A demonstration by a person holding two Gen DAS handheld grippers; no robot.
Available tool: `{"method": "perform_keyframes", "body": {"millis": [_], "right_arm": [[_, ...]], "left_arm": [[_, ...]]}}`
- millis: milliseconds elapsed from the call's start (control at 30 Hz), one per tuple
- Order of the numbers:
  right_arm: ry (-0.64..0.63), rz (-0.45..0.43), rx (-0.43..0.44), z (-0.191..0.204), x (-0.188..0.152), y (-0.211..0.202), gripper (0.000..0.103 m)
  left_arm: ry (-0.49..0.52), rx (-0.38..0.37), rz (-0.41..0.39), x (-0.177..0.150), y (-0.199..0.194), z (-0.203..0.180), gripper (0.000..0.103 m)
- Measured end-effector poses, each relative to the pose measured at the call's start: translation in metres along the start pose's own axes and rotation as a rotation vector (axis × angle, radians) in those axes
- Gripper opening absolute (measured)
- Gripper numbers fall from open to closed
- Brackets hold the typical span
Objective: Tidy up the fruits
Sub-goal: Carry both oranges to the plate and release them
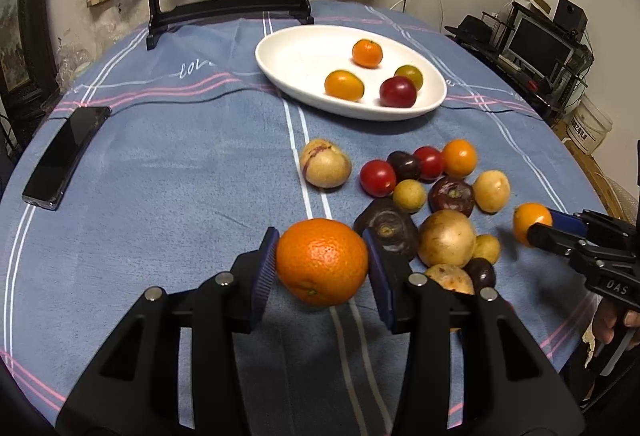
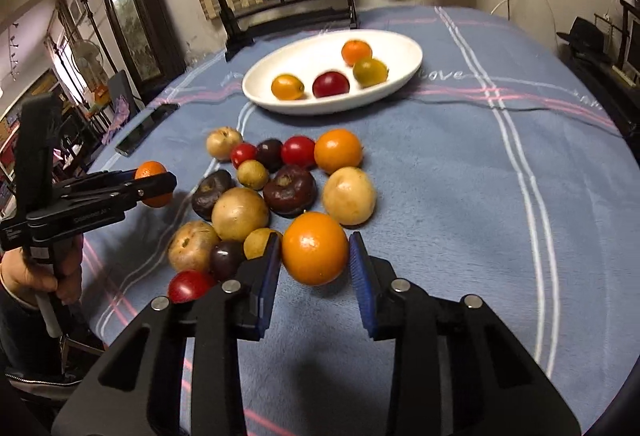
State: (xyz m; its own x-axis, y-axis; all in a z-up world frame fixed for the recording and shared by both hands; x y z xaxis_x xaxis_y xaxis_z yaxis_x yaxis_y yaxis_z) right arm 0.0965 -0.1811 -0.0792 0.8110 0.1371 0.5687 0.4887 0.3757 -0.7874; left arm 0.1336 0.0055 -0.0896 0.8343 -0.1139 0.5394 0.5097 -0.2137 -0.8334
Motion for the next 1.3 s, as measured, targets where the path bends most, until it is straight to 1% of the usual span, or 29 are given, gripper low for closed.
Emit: {"method": "perform_keyframes", "body": {"millis": [133,333,500,667,733,800,900,967,1067,1100,1133,1200,1300], "right_arm": [[-0.021,-0.039,0.005,0.003,0.004,-0.016,0.035],[-0.055,-0.076,0.014,0.009,0.015,-0.026,0.035],[-0.065,-0.089,0.026,0.009,0.036,-0.021,0.035],[-0.075,-0.108,0.032,0.007,0.070,-0.013,0.035],[-0.080,-0.112,0.034,0.006,0.086,-0.008,0.035],[-0.086,-0.116,0.043,0.008,0.104,-0.002,0.035],[-0.078,-0.102,0.083,0.012,0.127,0.013,0.035],[-0.073,-0.092,0.084,0.012,0.139,0.024,0.035],[-0.065,-0.076,0.072,0.012,0.158,0.044,0.035],[-0.058,-0.069,0.058,0.010,0.164,0.052,0.035],[-0.055,-0.066,0.027,0.007,0.170,0.062,0.035],[-0.045,-0.060,-0.002,0.001,0.178,0.075,0.035],[-0.012,-0.022,-0.007,-0.011,0.179,0.097,0.035]], "left_arm": [[0.014,-0.003,-0.017,0.004,-0.010,-0.006,0.044],[0.043,-0.011,-0.041,0.018,-0.017,-0.014,0.044],[0.056,-0.005,-0.048,0.036,-0.011,-0.016,0.044],[0.056,0.001,-0.046,0.059,0.000,-0.014,0.044],[0.055,-0.003,-0.048,0.069,0.003,-0.013,0.044],[0.062,0.005,-0.060,0.086,0.006,-0.013,0.044],[0.065,0.024,-0.075,0.113,0.015,-0.011,0.044],[0.061,0.033,-0.078,0.131,0.024,-0.010,0.044],[0.047,0.043,-0.061,0.154,0.045,-0.007,0.044],[0.041,0.044,-0.052,0.159,0.052,-0.005,0.044],[0.029,0.049,-0.036,0.165,0.062,-0.002,0.044],[0.011,0.055,-0.016,0.173,0.077,0.003,0.045],[-0.026,0.060,0.000,0.178,0.093,0.010,0.046]]}}
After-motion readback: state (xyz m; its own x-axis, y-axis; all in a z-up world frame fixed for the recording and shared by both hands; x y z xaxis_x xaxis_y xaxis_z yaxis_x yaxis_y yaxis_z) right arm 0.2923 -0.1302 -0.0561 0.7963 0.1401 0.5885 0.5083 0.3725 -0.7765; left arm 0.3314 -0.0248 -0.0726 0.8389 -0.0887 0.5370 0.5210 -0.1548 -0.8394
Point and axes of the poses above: each gripper's, at about its wrist camera, not at the fingertips, and y roughly the way its jaws point, z to its left, x to its top, the point moved 10 cm from there along y, roughly the way its jaws point, and after that the axes turned 8 degrees about z, right-handed, at the moved point
